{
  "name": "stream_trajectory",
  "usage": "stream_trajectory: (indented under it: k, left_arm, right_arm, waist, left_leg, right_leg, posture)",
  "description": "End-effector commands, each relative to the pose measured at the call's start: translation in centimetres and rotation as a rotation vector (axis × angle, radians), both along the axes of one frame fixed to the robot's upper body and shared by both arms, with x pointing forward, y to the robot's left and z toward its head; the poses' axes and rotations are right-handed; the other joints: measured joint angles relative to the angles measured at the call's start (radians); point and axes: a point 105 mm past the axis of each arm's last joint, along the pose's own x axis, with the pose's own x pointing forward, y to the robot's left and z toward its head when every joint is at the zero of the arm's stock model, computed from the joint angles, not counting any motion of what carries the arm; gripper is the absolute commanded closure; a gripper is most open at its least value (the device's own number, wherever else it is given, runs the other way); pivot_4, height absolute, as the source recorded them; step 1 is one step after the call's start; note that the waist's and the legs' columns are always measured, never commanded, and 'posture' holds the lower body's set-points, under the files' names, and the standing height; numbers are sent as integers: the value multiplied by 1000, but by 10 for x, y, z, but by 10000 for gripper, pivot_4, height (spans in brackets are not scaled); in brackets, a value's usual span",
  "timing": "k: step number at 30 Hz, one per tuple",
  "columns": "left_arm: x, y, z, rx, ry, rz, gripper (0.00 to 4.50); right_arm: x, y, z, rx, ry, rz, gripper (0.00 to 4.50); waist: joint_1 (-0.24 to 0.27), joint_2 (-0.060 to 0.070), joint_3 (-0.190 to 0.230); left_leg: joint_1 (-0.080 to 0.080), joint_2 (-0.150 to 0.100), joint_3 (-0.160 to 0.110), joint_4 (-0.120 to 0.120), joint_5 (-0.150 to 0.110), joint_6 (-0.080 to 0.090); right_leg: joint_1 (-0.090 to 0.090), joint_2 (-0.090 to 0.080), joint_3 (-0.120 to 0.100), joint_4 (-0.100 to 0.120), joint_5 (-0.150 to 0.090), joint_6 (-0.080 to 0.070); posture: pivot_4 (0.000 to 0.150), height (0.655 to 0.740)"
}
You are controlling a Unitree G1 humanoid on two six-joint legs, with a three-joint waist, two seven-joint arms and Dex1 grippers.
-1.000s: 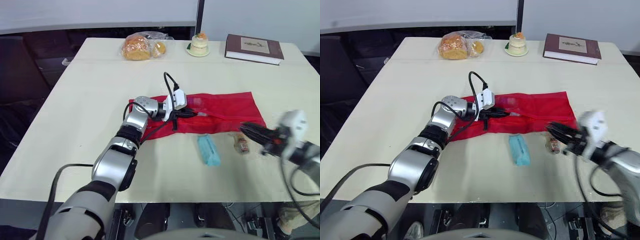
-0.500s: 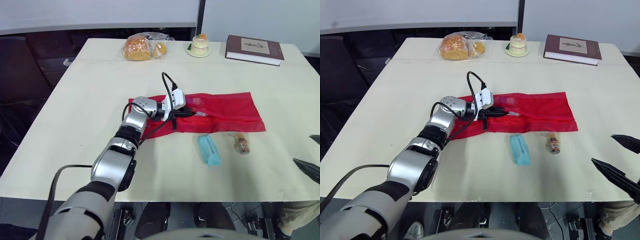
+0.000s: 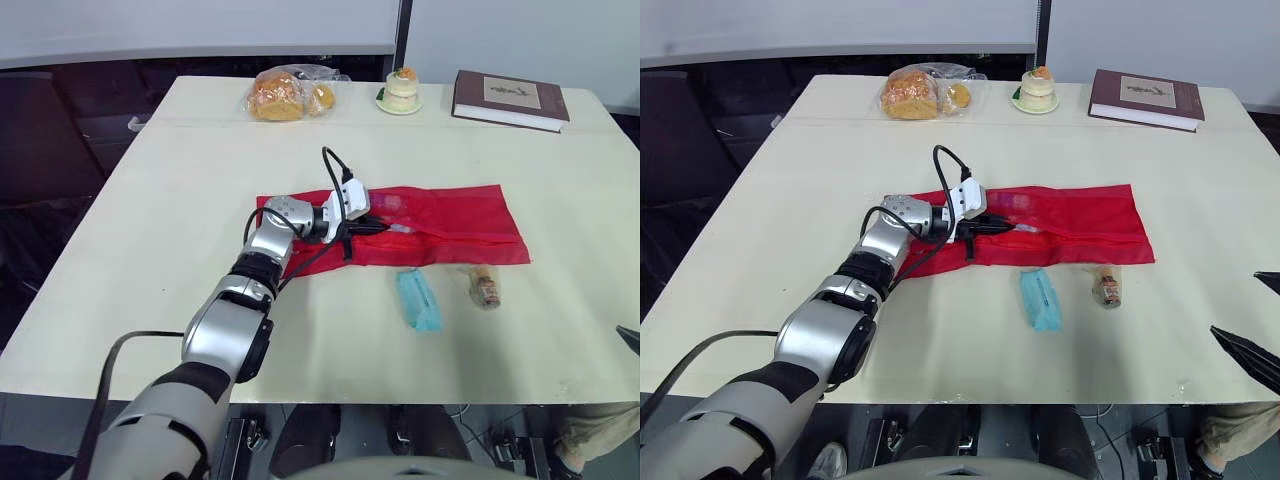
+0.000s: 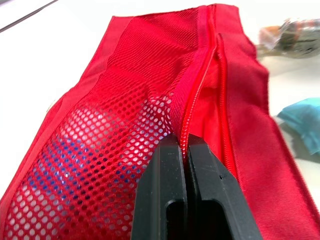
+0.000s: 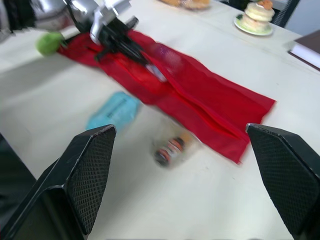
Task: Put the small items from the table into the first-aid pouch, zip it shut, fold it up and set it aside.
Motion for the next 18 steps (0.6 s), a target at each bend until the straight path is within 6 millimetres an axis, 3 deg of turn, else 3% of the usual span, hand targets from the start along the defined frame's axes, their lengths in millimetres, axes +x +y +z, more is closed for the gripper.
stream_trajectory:
  k: [1, 5, 10, 18]
  left_arm:
    - [5, -6, 15, -33, -53, 12, 45000]
    - [3, -10, 11, -41, -47, 12, 45000]
    - [4, -8, 11, -43, -46, 24, 45000]
    - [-2, -11, 9, -46, -39, -5, 45000]
  right_arm:
    - [2, -7, -4, -60, -22, -43, 531]
    - [12, -10, -32, -105, 55, -130, 531]
    - [28, 18, -57, -15, 92, -141, 531]
    - [72, 39, -105, 56, 186, -308, 531]
  waist:
    - [0, 0, 0]
    - [0, 0, 0]
    - [-1, 0, 0]
    - [0, 1, -1]
  left_leg:
    - [0, 0, 0, 0, 0, 0]
    - [0, 0, 0, 0, 0, 0]
    - [0, 0, 0, 0, 0, 0]
    - [0, 0, 0, 1, 0, 0]
  right_leg:
    - [0, 0, 0, 0, 0, 0]
    - [0, 0, 0, 0, 0, 0]
    - [0, 0, 0, 1, 0, 0]
    - [0, -1, 0, 1, 0, 0]
  posture:
    - [1500, 7289]
    - [1500, 7289]
    - [1500, 7289]
    - [1500, 7289]
